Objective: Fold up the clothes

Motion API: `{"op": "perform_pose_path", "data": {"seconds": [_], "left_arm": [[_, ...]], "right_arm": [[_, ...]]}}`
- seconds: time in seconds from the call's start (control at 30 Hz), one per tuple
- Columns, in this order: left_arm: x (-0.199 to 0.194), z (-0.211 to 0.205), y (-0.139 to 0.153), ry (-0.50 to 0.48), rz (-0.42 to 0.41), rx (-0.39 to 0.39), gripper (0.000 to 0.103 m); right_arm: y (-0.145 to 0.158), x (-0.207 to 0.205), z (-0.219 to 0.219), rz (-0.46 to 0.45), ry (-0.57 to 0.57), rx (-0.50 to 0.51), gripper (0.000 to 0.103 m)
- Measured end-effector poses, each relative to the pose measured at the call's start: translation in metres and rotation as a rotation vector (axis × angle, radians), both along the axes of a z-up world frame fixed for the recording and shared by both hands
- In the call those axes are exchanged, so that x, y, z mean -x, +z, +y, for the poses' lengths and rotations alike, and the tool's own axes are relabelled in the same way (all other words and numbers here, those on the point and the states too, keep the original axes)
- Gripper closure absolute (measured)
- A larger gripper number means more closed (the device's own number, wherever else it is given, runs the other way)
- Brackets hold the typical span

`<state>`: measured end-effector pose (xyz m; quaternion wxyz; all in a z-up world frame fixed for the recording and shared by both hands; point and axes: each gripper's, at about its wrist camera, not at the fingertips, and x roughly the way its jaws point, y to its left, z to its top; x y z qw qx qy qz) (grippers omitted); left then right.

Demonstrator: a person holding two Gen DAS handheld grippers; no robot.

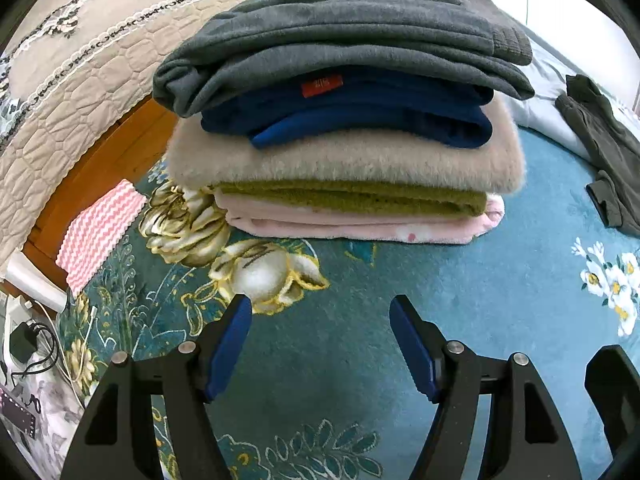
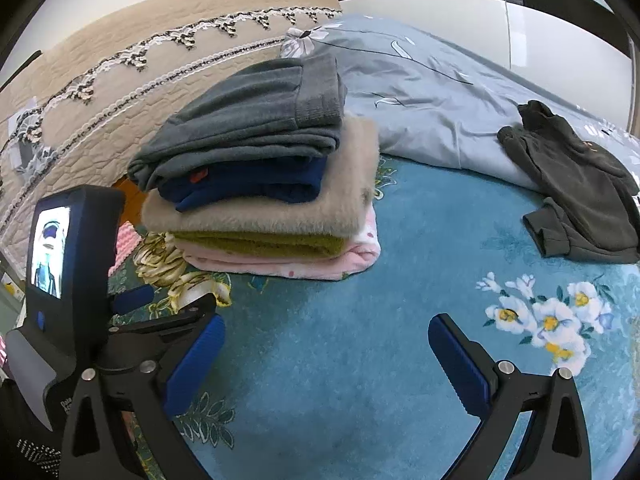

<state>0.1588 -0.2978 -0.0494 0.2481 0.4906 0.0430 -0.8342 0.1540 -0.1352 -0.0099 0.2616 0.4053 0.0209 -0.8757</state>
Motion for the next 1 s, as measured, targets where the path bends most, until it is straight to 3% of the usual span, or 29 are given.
{"op": "perform_pose_path", "data": {"seconds": [0.43,1.0], "left_arm": [[0.003,0.004,-0.011,-0.012,-0.031,-0.048,0.031],[0.001,0.002,-0.01,0.032,-0.042,0.005,0.031]], "right_arm": [[-0.009,0.003,0.0,-0.02,-0.006,-0.035,0.0],[-0.006,-0.003,-0.003,0.003,0.033,-0.028,0.0]]}}
